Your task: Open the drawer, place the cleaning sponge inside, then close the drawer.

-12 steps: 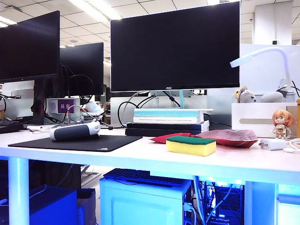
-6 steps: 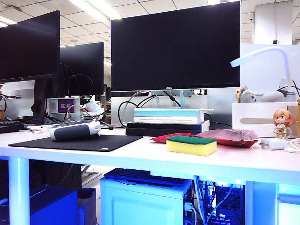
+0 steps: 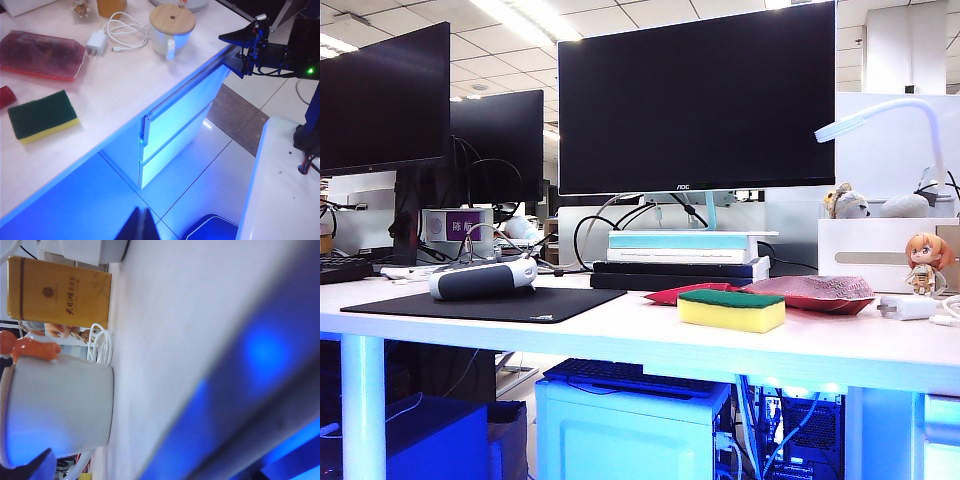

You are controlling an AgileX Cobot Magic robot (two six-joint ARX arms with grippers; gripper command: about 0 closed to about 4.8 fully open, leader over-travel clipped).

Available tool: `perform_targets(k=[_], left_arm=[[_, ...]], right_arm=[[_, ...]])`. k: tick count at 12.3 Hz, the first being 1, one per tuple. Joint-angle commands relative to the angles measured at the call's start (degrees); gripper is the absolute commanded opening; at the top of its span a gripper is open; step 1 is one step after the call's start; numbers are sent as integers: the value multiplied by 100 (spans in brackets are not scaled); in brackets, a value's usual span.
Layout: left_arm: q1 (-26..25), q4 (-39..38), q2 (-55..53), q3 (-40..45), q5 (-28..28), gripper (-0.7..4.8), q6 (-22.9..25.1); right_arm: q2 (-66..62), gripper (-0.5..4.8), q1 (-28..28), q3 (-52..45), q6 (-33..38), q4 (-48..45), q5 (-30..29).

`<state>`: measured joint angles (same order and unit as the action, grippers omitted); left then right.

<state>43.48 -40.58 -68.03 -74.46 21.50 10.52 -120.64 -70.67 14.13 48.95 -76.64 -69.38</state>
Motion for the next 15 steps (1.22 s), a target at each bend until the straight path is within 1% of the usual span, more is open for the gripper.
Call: perform_targets(k=[1,5,6,15], left_arm=[[-4,37,11,-24,-68,-5,0],[-4,35,11,-24,-111,-5,2],[-4,33,11,-24,-111,-5,2],[-4,37,11,-24,-111,-5,4]], right_arm=[[72,479,-131,-275,-348,-448,-297],[98,479,-229,-481,-444,-457,-302],[149,479,-378,-514,-431,-457,-413],[608,479,-1502,-999,-221,-455,-619]])
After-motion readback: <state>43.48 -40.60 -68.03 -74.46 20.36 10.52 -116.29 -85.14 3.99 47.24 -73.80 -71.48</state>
